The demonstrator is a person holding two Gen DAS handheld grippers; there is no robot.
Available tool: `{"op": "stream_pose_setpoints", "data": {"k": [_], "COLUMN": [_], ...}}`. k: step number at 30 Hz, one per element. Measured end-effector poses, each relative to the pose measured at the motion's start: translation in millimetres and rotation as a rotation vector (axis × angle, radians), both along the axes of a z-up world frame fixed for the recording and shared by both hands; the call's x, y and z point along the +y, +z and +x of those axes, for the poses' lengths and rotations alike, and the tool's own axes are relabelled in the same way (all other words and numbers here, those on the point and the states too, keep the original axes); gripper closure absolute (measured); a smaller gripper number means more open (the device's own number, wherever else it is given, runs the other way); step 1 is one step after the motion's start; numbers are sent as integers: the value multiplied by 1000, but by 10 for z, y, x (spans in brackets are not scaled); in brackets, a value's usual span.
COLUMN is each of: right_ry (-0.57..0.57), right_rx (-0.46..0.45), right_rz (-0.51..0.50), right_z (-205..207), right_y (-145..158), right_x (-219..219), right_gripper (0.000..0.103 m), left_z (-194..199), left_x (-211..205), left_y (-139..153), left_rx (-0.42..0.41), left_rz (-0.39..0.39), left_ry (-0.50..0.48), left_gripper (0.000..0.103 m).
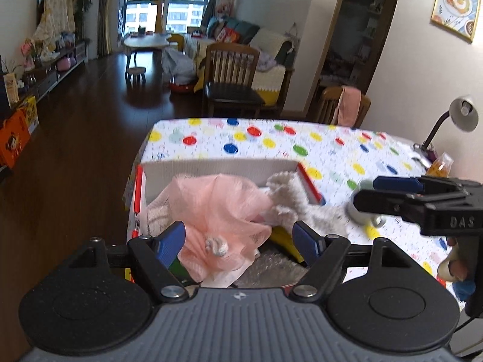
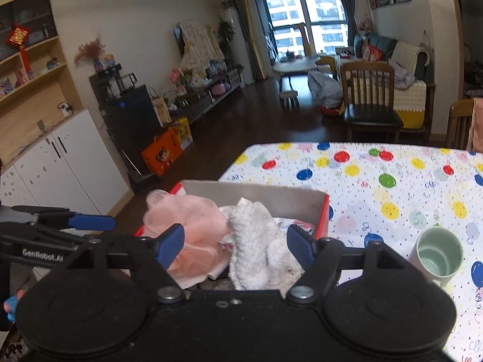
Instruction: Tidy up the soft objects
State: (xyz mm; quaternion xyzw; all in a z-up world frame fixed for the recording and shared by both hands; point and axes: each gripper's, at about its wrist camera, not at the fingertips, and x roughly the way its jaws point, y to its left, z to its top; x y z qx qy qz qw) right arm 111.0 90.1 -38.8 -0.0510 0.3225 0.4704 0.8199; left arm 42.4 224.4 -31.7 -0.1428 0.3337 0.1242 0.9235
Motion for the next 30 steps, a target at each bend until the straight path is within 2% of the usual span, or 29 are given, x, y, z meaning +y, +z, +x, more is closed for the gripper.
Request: {"op": "stream_pose_setpoints", "data": {"k": [9, 20, 26, 29, 30], "right_ry": [23, -14, -22, -36, -43], "right_rx": [-72, -149, -187, -189, -190], "right_rz": [58, 119, 143, 155, 156], "right_z": [-238, -348, -343, -326, -319], "right_y": [214, 342, 382, 379, 371], "right_x": [-305, -594, -685, -747, -764], "right_gripper": [15, 3, 0, 0, 0], "left_z": [-110, -65, -20, 7, 11], "left_x": [-207, -510, -663, -742, -772], "left_y": [251, 412, 454, 465, 466], "left_rx": [-85, -136, -160, -163, -166], "left_rz": [98, 135, 148, 169, 177], "left_ry": [55, 27, 24, 31, 35], "left_gripper": [23, 18, 13, 0, 0]}}
